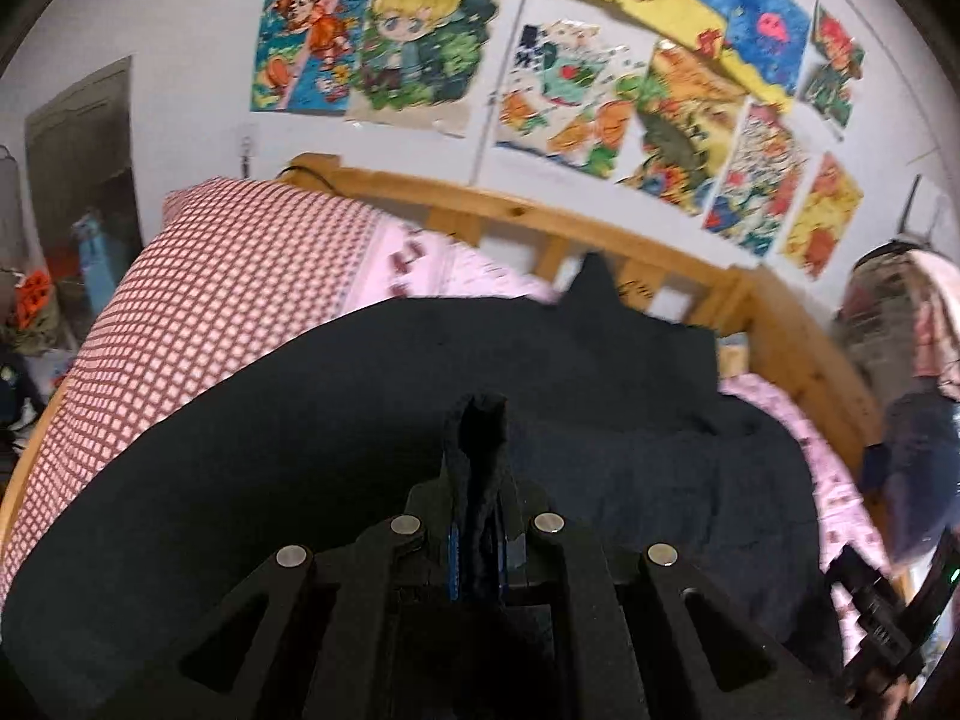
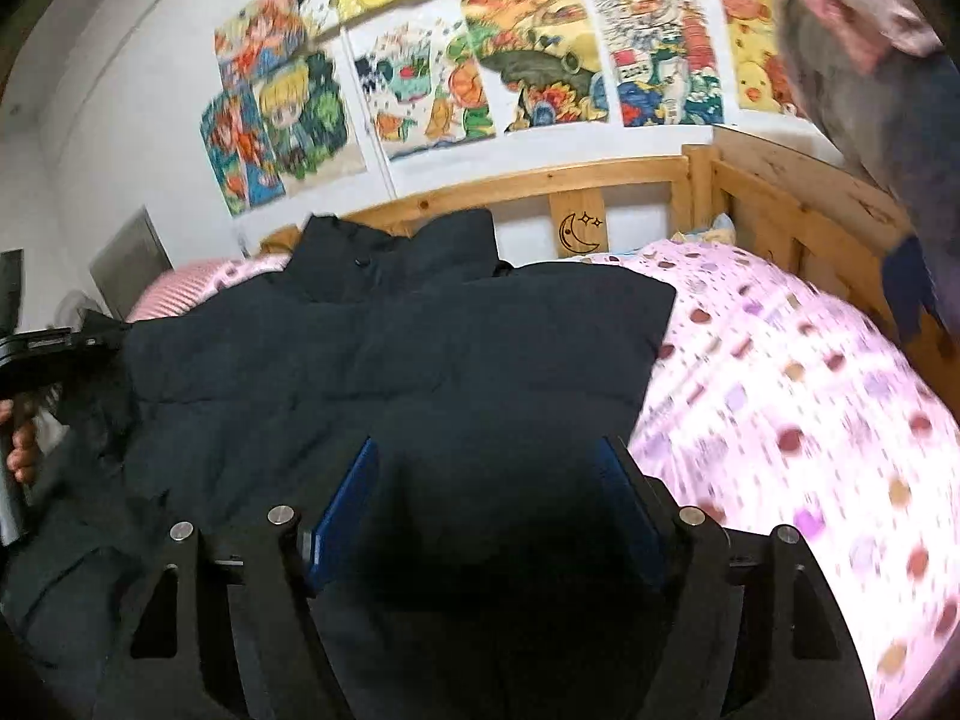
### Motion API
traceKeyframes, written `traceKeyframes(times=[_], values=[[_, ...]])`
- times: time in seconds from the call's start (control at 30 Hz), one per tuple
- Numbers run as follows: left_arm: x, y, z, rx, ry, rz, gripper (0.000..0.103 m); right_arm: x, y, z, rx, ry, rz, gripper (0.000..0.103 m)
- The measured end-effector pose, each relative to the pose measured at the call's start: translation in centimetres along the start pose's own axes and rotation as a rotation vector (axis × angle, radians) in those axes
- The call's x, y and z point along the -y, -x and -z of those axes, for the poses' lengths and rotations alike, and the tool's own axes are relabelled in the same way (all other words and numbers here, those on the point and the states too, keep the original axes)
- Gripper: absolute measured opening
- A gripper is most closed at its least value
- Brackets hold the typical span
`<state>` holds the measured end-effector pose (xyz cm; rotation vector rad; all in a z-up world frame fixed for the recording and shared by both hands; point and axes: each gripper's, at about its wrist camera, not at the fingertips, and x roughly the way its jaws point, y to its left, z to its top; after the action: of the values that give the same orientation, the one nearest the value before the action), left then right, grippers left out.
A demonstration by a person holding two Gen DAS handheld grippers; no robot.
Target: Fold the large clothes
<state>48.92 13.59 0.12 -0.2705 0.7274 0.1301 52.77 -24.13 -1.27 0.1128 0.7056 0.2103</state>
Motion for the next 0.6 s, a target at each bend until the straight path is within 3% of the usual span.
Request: traceKeyframes(times=[0.13, 0.3, 0.53, 0.6], values=[[-1.2, -2.3, 0.9, -0.030, -0.013, -0.035, 0.008, -0.8, -3.9, -0.8, -0.072, 0.020, 0.043, 0.069], [-1.6, -4.8, 2.3, -0.100, -0.033, -0.067, 0.010, -0.9, -7.5, 0.6, -0.145, 0.009, 0.096, 0.069], [-1.9, -4.7, 2.6, -0.136, -0.024, -0.056, 0.014, -1.1, -6.3, 1.0, -0.121, 0.013, 0.124, 0.071], [-2.1, -4.1, 2.7, -0.146, -0.021, -0.051, 0.021, -1.2, -5.2, 0.9, -0.115, -0.002, 0.129, 0.071]])
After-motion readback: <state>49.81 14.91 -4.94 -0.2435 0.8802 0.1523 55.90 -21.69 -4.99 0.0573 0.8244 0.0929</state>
